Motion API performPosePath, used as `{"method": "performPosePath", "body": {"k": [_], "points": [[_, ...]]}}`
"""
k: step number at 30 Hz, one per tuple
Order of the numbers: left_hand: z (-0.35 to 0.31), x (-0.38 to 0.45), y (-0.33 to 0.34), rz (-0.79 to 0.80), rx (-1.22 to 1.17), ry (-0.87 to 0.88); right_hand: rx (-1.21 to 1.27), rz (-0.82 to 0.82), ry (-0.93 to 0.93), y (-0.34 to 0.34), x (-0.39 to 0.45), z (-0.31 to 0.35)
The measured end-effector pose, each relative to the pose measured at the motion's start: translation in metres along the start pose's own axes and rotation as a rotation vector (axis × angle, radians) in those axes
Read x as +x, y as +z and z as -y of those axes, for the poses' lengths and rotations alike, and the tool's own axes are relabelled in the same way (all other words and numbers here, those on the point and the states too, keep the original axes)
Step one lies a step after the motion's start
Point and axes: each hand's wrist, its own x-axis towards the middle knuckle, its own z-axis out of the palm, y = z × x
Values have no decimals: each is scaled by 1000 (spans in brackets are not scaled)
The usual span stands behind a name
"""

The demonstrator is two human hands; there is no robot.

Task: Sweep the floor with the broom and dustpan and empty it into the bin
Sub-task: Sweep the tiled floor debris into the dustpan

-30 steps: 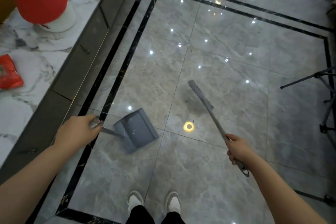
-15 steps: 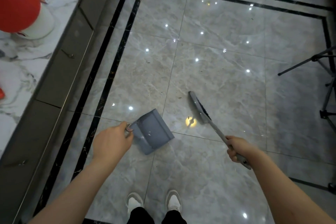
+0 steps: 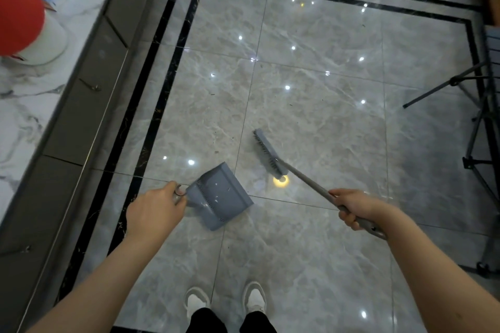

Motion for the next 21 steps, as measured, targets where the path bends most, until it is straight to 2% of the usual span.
{"method": "performPosePath", "body": {"k": [6,11,16,21], "points": [[-2,2,-1,-37,8,-14,-97,134,11,52,9,-11],[-3,1,-4,2,15,-8,139,299,69,45,0,-13],[-2,-2,-9,26,-13,-16,289,224,71,15,-9,2],[11,-12,-9,82,-75,-30,204,99,9,21,1,27]]}}
